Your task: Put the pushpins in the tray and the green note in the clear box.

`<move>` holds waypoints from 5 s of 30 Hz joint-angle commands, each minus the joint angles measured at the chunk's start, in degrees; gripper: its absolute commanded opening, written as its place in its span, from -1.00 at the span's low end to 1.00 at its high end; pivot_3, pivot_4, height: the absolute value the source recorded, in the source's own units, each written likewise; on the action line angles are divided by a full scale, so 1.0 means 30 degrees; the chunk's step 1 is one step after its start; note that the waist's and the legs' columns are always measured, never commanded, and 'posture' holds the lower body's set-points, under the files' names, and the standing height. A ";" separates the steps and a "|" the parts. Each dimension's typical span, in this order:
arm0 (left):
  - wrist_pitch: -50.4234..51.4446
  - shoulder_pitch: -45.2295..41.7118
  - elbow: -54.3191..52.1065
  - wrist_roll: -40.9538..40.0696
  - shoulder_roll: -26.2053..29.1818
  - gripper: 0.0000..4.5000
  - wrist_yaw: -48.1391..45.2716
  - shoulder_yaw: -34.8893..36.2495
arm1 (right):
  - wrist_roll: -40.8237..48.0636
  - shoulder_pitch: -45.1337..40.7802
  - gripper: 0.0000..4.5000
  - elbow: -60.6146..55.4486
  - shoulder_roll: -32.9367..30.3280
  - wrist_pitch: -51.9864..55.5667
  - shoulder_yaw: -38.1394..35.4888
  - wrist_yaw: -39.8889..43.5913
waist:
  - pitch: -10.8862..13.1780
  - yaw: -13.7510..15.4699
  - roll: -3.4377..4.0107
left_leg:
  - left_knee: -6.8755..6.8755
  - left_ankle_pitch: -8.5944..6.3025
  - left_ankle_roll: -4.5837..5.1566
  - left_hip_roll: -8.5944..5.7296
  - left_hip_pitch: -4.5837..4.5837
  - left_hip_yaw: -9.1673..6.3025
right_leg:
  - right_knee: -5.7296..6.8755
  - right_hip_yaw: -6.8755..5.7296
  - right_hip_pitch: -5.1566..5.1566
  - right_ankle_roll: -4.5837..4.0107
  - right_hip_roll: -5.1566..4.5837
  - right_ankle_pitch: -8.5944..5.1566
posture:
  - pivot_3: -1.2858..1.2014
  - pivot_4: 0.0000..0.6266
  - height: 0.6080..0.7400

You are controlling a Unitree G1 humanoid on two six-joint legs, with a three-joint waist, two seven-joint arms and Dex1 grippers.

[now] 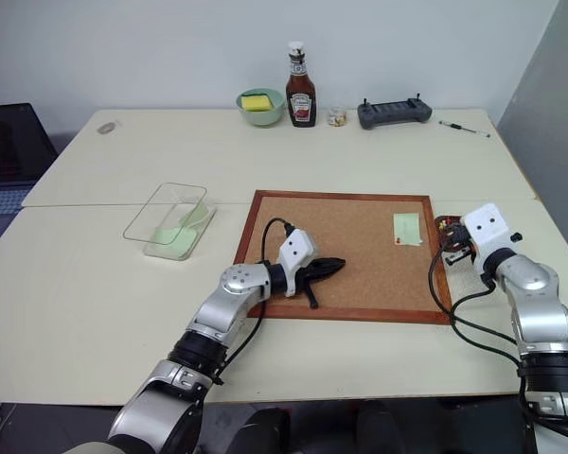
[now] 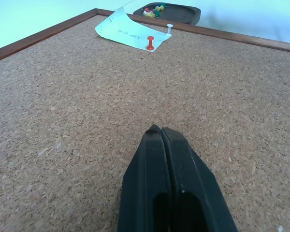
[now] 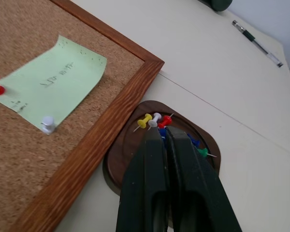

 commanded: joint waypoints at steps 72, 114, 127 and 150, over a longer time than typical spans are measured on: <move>-0.0168 0.0498 0.0554 0.0491 0.0347 -1.00 0.0035 -0.0607 | 0.6062 0.0389 -1.00 -0.5272 0.2484 0.4917 -0.2029 0.0906 | -0.0004 0.0127 0.0005 | -0.0011 -0.0001 0.0001 0.0000 0.0007 -0.0015 | -0.0012 -0.0011 0.0012 0.0002 0.0000 -0.0001 | 0.03 -0.52 1.00; -0.0257 0.0759 0.0427 0.0747 0.0394 -1.00 0.0136 -0.0860 | 0.0946 -0.0665 0.43 0.0468 0.0482 -0.0501 -0.1054 -0.1372 | -0.0037 0.0000 0.0060 | -0.0026 0.0000 0.0001 0.0002 0.0025 0.0000 | -0.0016 0.0002 0.0020 0.0002 0.0003 -0.0002 | 0.03 -0.52 1.00; -0.0342 0.0599 0.0672 0.0761 0.0362 -1.00 0.0102 -0.0820 | 0.4782 0.0289 0.60 -0.3683 0.2695 0.2677 0.0687 0.2062 | -0.0038 -0.0008 0.0061 | -0.0028 -0.0001 0.0002 0.0004 0.0026 -0.0016 | -0.0023 -0.0008 0.0027 0.0003 0.0004 -0.0002 | 0.03 -0.52 1.00; -0.0162 0.0805 0.0319 0.0784 0.0416 -1.00 0.0245 -0.0831 | 0.3744 -0.1796 -0.77 0.1393 0.3631 0.1234 0.1073 0.1853 | -0.0040 -0.0011 0.0064 | -0.0028 -0.0001 0.0001 0.0003 0.0029 -0.0018 | -0.0019 -0.0010 0.0024 0.0003 0.0004 -0.0002 | 0.03 -0.52 1.00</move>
